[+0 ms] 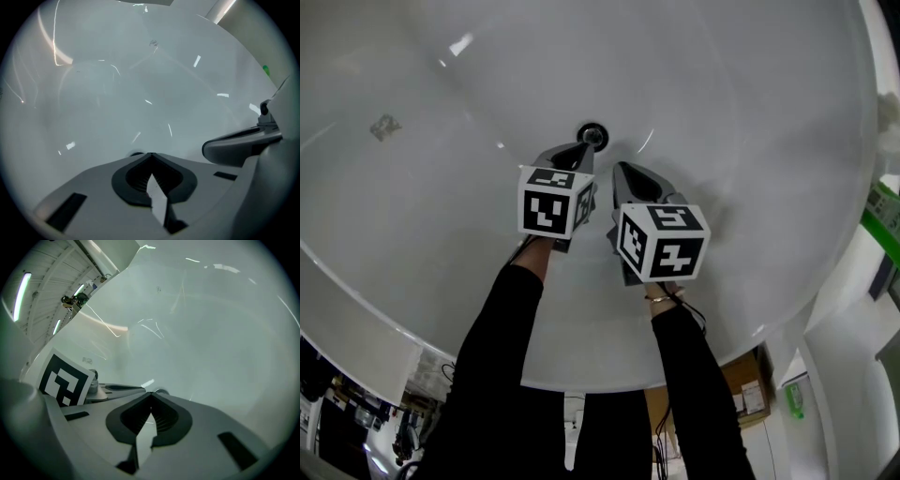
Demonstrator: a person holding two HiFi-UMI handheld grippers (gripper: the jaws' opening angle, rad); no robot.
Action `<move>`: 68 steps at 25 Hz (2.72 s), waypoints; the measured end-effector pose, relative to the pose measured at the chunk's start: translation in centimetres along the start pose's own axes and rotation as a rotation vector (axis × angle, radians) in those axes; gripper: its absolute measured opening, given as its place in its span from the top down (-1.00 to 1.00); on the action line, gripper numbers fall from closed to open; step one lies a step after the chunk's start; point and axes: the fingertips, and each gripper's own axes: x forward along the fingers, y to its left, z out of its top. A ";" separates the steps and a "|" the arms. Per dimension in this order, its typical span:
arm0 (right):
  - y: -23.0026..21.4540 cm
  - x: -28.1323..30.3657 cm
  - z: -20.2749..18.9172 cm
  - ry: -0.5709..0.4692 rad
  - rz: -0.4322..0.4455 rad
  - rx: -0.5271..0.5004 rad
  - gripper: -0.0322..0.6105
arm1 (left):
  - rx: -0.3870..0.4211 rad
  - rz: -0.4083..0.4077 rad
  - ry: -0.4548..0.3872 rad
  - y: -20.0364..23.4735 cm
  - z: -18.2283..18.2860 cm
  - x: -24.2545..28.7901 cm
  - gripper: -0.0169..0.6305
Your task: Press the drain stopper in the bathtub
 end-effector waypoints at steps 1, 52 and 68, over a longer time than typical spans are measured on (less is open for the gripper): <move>-0.1 0.2 0.0 0.002 0.000 0.001 0.89 | 0.002 0.002 0.001 0.0 -0.2 0.3 0.92; -3.8 4.5 -1.9 0.078 -0.016 0.027 0.89 | -0.086 0.044 0.118 2.8 -4.2 8.7 0.92; -4.5 4.4 -1.7 0.078 -0.030 0.051 0.89 | -0.118 0.117 0.139 3.1 -4.4 9.1 0.92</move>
